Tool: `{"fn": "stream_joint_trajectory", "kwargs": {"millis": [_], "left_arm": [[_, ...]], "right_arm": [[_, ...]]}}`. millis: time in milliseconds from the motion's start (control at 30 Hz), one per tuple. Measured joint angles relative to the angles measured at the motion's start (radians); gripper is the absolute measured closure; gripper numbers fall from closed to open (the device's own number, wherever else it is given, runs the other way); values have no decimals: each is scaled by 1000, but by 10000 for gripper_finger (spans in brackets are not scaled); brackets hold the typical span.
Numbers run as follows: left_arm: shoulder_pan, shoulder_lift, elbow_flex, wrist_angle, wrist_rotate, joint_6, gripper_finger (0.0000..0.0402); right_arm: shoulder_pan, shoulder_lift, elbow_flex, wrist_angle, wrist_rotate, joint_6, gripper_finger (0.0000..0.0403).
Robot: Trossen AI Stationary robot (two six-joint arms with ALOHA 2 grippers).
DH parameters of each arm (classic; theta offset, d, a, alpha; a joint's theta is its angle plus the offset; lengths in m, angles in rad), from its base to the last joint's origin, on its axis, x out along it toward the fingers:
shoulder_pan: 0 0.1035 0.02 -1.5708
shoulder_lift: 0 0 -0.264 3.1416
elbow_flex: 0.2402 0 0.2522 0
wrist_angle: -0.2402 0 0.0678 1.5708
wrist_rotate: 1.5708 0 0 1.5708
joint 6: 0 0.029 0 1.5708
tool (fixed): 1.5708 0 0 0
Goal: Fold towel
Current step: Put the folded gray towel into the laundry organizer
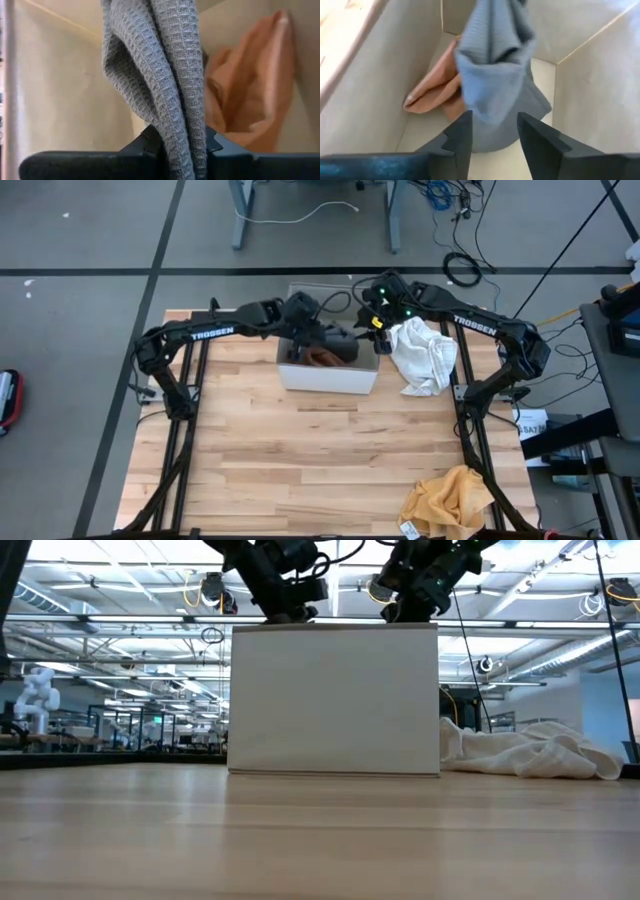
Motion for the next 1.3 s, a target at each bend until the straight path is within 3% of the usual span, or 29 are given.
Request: {"fn": "stream_joint_trajectory", "kwargs": {"millis": [367, 633, 1000, 1167, 1300], "left_arm": [[-114, -19, 1, 5, -41, -6, 341], [-128, -37, 2, -20, -40, -5, 338], [-128, -42, 2, -77, -25, -36, 248], [-144, -62, 2, -85, -23, -42, 239], [-150, -87, 2, -86, -17, -42, 239]], "right_arm": [[1, -2, 0, 10, -10, 21, 254], [2, -2, 1, 30, -13, 39, 254], [2, -2, 1, 66, -12, 40, 254], [2, -2, 1, 65, -15, 43, 254], [3, -1, 1, 65, -110, 68, 254]]}}
